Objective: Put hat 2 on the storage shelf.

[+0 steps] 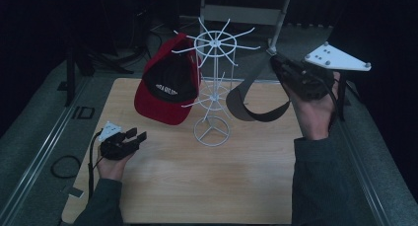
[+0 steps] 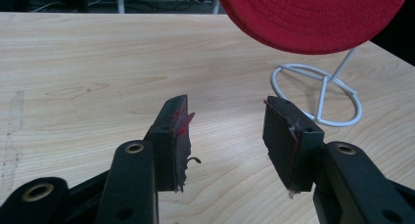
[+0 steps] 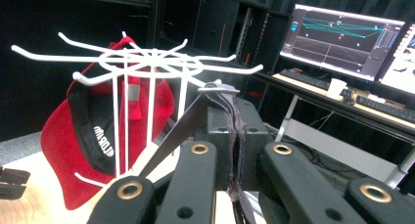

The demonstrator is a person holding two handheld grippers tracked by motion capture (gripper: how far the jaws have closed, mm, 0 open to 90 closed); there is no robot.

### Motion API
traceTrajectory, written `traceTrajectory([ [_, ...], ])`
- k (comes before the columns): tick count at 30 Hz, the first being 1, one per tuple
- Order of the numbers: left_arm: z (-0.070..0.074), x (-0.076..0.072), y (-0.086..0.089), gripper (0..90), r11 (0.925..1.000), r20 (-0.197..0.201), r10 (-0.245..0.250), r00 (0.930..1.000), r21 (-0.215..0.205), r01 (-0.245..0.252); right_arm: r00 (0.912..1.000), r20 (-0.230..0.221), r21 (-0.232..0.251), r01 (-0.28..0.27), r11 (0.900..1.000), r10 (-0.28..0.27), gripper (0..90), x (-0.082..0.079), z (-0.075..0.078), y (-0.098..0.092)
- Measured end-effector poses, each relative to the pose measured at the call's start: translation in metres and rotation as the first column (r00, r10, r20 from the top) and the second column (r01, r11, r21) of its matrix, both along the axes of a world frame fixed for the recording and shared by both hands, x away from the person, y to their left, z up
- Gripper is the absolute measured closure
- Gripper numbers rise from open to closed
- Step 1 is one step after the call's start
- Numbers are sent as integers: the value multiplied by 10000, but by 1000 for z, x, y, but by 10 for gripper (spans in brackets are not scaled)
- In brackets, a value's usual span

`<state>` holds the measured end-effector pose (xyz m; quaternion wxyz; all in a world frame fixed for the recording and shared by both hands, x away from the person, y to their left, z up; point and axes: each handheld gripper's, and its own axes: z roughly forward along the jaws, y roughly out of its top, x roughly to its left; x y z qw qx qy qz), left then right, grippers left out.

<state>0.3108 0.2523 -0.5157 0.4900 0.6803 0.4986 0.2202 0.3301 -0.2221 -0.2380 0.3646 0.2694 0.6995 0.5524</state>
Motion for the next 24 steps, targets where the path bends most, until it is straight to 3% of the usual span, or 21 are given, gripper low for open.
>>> traceTrajectory([
  [9, 0, 0, -4, 530, 10000, 26, -83, 10000, 36, 83, 9999, 160, -178, -54, 9998, 56, 873, 5, 13, 7],
  [24, -1, 0, -4, 529, 9999, -11, -139, 9999, 28, 139, 9997, -157, -149, -185, 9997, 183, 872, 31, 22, 15],
])
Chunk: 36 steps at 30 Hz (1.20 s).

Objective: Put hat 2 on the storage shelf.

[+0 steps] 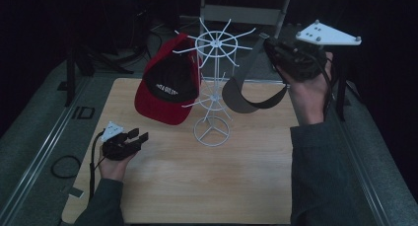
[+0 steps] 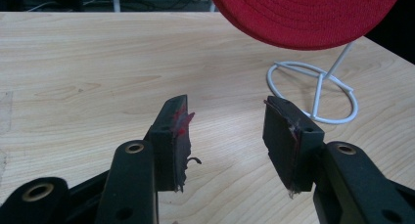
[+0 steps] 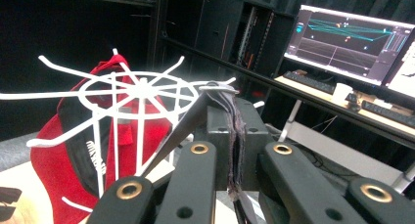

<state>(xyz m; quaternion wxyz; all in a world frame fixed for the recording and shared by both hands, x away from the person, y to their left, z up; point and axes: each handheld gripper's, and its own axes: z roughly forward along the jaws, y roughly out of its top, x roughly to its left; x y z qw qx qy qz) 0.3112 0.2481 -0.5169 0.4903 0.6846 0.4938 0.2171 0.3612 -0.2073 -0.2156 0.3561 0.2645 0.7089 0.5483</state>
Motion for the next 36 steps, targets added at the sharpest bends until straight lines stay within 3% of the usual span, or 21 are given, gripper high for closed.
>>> traceTrajectory([
  [7, -1, 1, -1, 529, 10000, -45, -27, 10000, 17, 28, 10000, -56, -191, -5, 9998, 4, 873, 10, -3, 0],
  [10, -1, 1, -1, 529, 10000, -45, -17, 10000, 20, 17, 9997, -240, -112, 4, 9999, -6, 873, 15, -7, 0],
  [14, -1, 1, -1, 529, 10000, -41, 6, 10000, -17, -6, 9988, -487, -366, 70, 9993, -87, 875, 22, -15, 3],
  [18, -1, 1, 0, 529, 10000, -25, 11, 10000, -11, -11, 9976, -689, -164, 7, 9999, -19, 876, 25, -21, 2],
  [29, -1, 1, -2, 529, 10000, -52, -13, 10000, 43, 14, 9938, -1105, -246, -129, 9996, 101, 866, 31, -41, 5],
  [36, -1, 1, -1, 528, 10000, -46, 5, 10000, 38, -5, 9921, -1248, -224, -132, 9997, 103, 783, 30, -51, 2],
])
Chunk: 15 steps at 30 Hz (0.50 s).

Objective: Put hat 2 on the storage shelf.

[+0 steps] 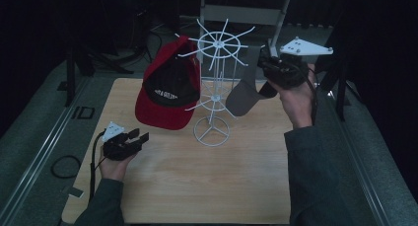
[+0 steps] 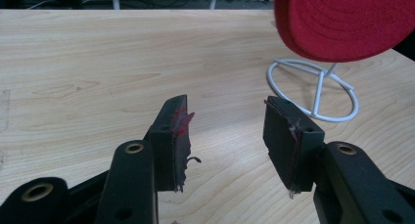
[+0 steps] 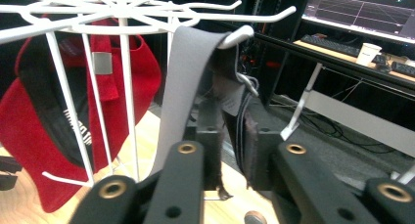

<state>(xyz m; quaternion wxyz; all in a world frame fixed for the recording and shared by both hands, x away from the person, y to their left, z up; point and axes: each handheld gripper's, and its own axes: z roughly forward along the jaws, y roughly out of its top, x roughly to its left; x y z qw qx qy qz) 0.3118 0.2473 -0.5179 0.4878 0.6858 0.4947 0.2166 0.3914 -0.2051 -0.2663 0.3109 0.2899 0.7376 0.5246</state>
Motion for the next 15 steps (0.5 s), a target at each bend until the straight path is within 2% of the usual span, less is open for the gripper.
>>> traceTrajectory([
  [3, 0, 0, 1, 528, 10000, 29, 28, 10000, -22, -28, 10000, 11, 136, -18, 9999, 18, 739, -3, -3, -2],
  [11, 0, -1, 2, 526, 10000, 25, 58, 10000, -48, -58, 9988, 33, -95, 492, 9987, -492, 619, -10, -12, -8],
  [13, 0, -1, 3, 526, 10000, 26, 71, 10000, -53, -71, 9980, 179, -206, 605, 9980, -601, 607, -13, -14, -11],
  [15, 0, -1, 3, 526, 9999, 5, 93, 10000, -92, -93, 9976, 242, -69, 650, 9979, -648, 594, -17, -15, -16],
])
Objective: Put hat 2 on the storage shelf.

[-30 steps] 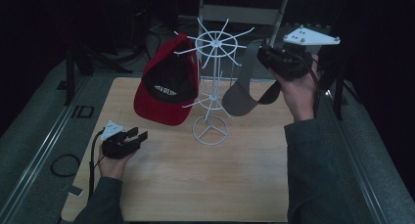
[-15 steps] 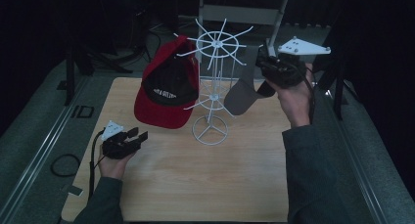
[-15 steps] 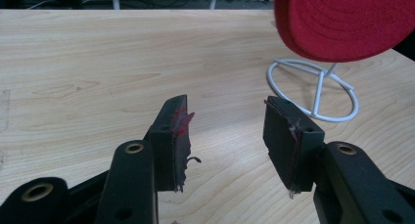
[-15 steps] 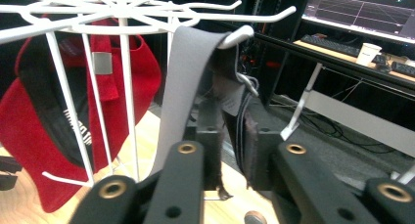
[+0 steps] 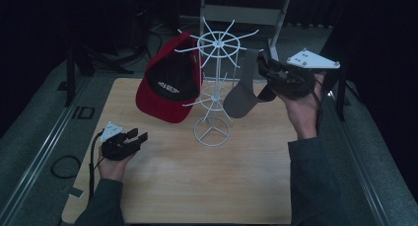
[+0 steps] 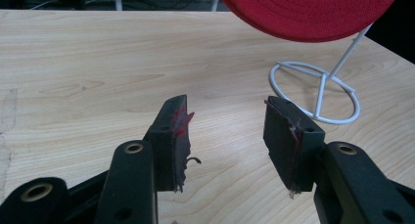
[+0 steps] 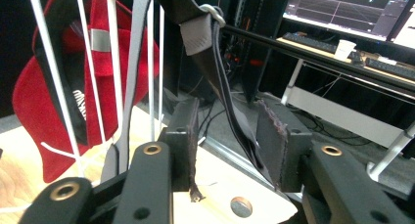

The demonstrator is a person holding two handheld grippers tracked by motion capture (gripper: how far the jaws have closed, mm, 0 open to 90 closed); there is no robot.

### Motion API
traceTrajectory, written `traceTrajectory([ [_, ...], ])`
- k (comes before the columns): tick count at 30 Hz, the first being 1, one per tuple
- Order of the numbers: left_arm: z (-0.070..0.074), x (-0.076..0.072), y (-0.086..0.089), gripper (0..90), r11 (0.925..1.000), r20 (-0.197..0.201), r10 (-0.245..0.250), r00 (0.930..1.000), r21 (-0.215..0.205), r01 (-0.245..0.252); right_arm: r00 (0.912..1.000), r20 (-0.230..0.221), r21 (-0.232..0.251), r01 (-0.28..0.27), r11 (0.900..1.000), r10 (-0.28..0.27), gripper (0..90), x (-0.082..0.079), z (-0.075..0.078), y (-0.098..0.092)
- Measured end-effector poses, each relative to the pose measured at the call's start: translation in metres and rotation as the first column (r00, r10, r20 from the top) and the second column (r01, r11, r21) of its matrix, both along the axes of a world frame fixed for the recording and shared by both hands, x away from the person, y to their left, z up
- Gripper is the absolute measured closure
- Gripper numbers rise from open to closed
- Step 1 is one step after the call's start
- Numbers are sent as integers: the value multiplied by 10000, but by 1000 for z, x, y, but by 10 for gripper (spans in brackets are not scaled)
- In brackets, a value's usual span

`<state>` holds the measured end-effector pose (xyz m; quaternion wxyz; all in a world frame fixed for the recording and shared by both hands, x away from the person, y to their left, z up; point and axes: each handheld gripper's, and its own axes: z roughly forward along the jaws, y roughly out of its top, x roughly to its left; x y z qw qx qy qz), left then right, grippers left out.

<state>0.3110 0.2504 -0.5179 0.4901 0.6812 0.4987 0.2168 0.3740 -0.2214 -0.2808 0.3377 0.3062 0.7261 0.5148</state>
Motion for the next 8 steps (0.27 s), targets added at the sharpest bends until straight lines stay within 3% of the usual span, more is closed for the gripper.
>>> traceTrajectory([
  [8, 0, 0, 0, 525, 10000, -25, 0, 10000, 33, 0, 9992, 391, 434, 112, 9990, -129, 532, -17, 1, -19],
])
